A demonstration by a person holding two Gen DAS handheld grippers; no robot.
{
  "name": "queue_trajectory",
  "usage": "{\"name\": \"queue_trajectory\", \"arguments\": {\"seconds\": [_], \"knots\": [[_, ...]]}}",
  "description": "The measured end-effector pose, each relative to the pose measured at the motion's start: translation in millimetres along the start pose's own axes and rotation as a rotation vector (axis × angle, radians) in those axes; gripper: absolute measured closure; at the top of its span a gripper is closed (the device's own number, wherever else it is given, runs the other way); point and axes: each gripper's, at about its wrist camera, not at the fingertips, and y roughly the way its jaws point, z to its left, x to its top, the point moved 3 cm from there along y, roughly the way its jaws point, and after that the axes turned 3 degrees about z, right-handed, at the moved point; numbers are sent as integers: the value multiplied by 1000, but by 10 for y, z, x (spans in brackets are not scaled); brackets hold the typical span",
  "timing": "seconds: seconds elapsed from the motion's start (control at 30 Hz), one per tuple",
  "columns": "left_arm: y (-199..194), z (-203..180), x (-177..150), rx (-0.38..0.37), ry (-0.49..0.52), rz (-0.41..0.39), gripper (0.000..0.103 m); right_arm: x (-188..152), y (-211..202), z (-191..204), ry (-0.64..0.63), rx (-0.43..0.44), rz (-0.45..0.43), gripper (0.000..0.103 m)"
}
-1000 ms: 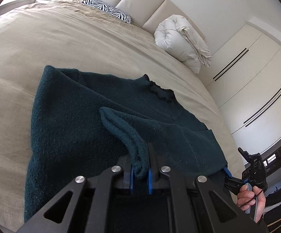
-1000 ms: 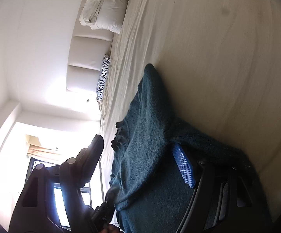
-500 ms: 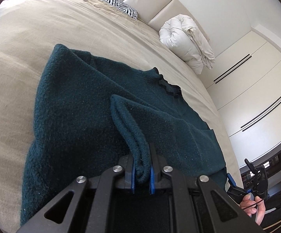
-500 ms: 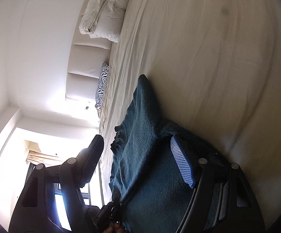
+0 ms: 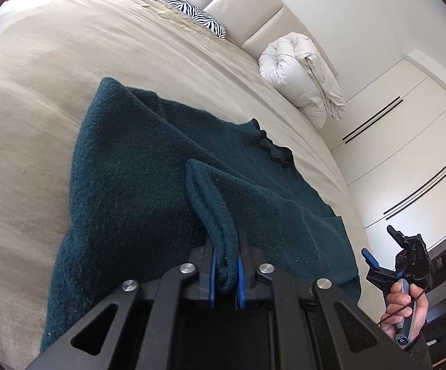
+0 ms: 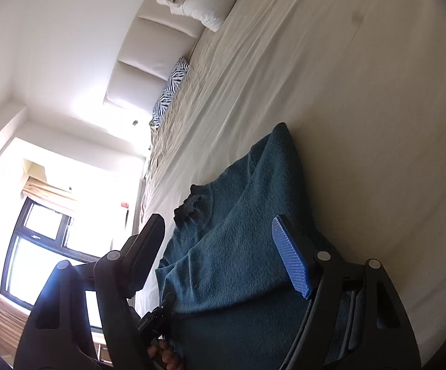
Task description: Fold small clothes
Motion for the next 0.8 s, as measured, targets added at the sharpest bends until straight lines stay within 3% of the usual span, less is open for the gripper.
{"name": "queue_trajectory", "arguments": {"seconds": [0.23,0.47,0.57,0.63,0.8], "knots": [[-2,14,-27,14,13,-16,91,224,223,-64,14,-5,15,31],[-15,67,-51,2,0,-32,91,455,533,-118,43,53,62,31],[3,81,-51,5,3,-37,91,541,668,-208,54,42,122,31],[13,92,-47,5,-1,-36,91,507,736,-282,52,26,167,32],[26,78,-40,12,2,-37,90,153,510,-321,26,114,250,32]]}}
